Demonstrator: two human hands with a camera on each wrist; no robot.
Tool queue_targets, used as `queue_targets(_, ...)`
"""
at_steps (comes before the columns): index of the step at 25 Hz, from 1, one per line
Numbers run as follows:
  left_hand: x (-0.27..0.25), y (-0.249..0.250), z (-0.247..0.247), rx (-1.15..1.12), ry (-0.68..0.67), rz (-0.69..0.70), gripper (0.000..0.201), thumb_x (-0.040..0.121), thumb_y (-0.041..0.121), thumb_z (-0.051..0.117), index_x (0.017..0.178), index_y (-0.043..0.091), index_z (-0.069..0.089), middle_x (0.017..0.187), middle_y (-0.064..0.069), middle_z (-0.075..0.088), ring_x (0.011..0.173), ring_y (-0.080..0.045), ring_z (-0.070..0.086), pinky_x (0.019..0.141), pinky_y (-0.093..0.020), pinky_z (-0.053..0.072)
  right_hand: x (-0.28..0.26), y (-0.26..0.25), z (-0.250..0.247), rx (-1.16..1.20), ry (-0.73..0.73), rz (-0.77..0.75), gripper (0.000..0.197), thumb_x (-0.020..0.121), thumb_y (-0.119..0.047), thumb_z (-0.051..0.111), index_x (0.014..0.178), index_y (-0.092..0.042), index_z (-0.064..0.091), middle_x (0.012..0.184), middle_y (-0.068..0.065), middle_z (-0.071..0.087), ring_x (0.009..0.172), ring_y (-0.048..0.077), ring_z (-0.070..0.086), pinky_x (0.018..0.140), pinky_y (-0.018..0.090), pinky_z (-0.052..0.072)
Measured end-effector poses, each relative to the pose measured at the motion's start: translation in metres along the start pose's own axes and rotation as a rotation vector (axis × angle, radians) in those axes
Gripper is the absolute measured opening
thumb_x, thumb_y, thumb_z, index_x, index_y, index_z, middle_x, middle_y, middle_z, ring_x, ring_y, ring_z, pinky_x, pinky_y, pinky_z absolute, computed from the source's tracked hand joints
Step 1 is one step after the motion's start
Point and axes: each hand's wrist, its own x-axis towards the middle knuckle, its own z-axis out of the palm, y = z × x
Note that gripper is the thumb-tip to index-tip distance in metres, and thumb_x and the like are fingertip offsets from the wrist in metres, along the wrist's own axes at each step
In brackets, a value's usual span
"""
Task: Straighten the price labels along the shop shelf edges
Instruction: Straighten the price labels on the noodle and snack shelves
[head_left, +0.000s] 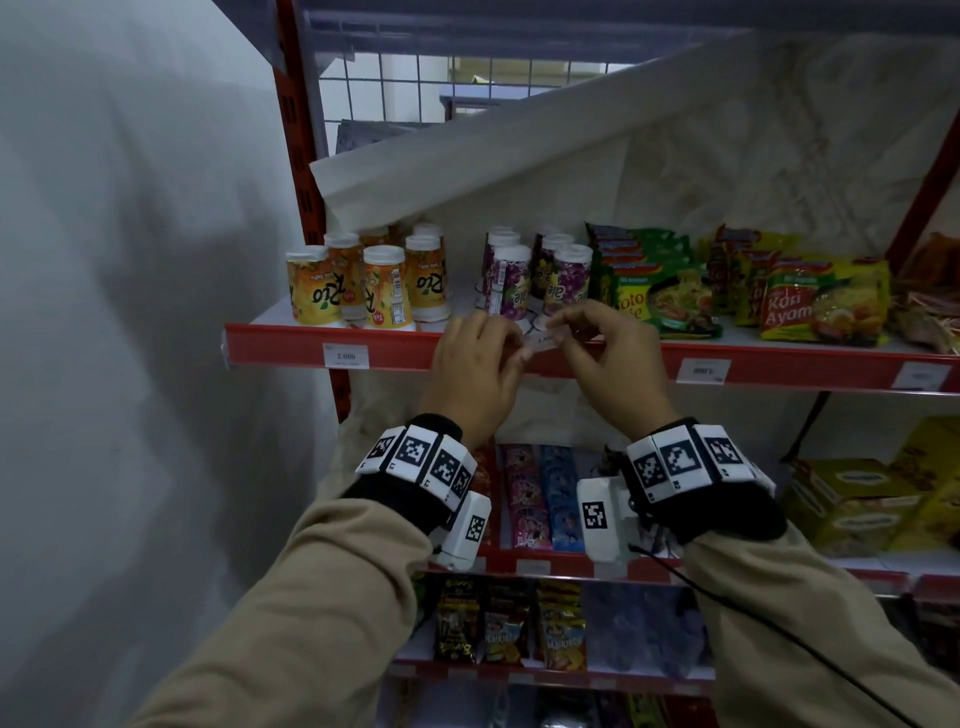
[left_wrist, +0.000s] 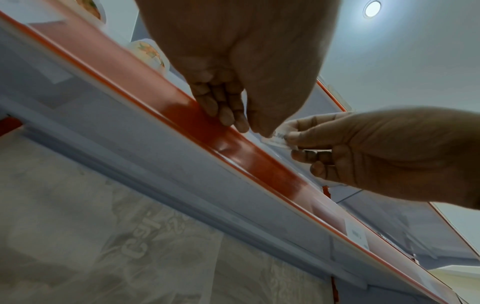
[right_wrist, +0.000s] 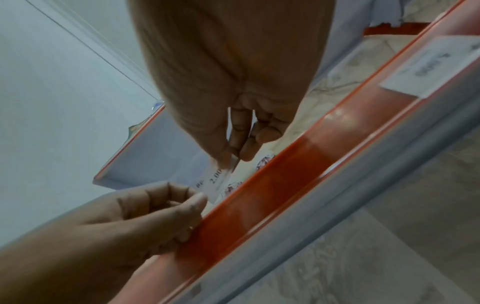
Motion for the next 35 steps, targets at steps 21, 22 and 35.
queue_targets(21, 0.004, 0.009, -0.003, 0.166, -0.105, -0.009, 0.018, 0.094, 0.027, 0.054, 0.104, 0.015, 0.064, 0.095, -0.008, 0.053, 0.093, -0.027, 0.045, 0.078, -0.040, 0.040, 0.003, 0.014, -0.015, -0.504, -0.280, -0.027, 0.014, 0.089, -0.022, 0.058, 0.101, -0.019, 0.065, 0.100, 0.006, 0.055, 0.101, 0.030, 0.044, 0.086, 0.044, 0.042)
queue_targets(22, 0.005, 0.008, -0.003, 0.165, -0.120, -0.007, 0.018, 0.095, 0.027, 0.053, 0.103, 0.015, 0.064, 0.095, -0.008, 0.053, 0.093, -0.027, 0.045, 0.078, -0.039, 0.039, 0.003, 0.014, -0.015, -0.504, -0.282, -0.032, 0.015, 0.089, -0.022, 0.057, 0.101, -0.019, 0.065, 0.100, 0.006, 0.056, 0.102, 0.030, 0.043, 0.087, 0.045, 0.042)
queue_targets(35, 0.007, 0.007, -0.005, 0.215, -0.151, 0.028, 0.023, 0.095, 0.027, 0.054, 0.098, 0.009, 0.067, 0.094, -0.010, 0.053, 0.090, -0.029, 0.046, 0.074, -0.039, 0.039, 0.002, 0.025, -0.013, -0.486, -0.240, -0.093, 0.009, 0.089, -0.022, 0.059, 0.096, -0.018, 0.064, 0.096, 0.006, 0.056, 0.096, 0.029, 0.044, 0.080, 0.039, 0.038)
